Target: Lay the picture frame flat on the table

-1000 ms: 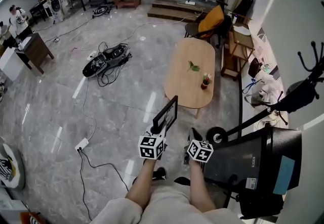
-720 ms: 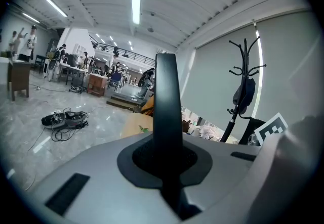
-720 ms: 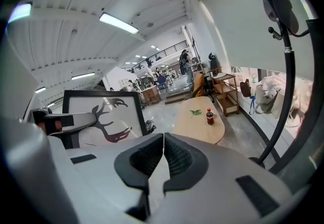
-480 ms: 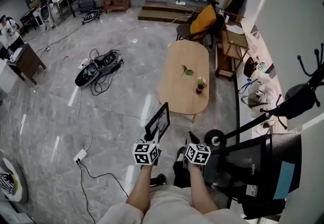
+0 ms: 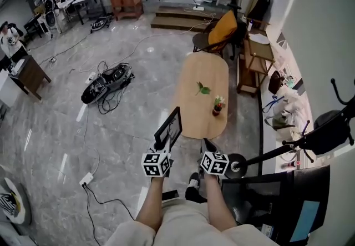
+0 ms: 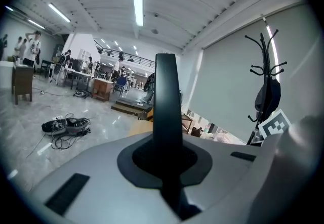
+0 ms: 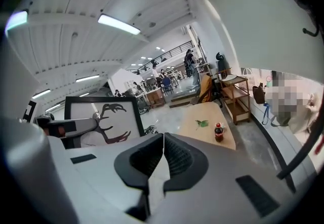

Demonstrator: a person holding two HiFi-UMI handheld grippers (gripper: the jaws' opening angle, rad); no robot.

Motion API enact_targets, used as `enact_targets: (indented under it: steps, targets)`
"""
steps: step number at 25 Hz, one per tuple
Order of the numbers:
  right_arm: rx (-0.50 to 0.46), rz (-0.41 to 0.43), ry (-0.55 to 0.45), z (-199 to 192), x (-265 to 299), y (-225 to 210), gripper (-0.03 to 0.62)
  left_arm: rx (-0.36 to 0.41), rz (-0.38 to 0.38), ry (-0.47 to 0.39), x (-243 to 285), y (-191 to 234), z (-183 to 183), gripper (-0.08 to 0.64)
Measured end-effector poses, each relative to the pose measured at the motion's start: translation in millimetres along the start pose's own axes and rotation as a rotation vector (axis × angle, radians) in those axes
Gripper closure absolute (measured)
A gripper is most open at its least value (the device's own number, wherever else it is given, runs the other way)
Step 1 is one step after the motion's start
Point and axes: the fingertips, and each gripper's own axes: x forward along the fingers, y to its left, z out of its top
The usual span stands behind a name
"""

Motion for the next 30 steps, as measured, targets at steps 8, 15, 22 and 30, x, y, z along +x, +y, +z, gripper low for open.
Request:
enact_targets:
  steps: [8,15,22,30]
  targets:
    - [0.004,0.032,-0.116,79.2,30.1,-44.0,0.558,0.016,0.025,-0.041,66.2,-11.2,30.8,0.532]
    - [-0.011,0.113,-0.053,90.2,48.6,-73.2,0.558,0.025,0.001,-0.057,117.0,-39.5,39.9,0.532]
    - [0.010,0.111,-0.035,90.1,60.0,-97.6,0.557,0.022,-0.031,-0.023,130.7,-55.9,21.2,0.532]
    - [0.012,0.177,0.026,87.4,96.0,-84.1,0.557,0.001,0.071,-0.043,127.6,-10.7,37.8,0.532]
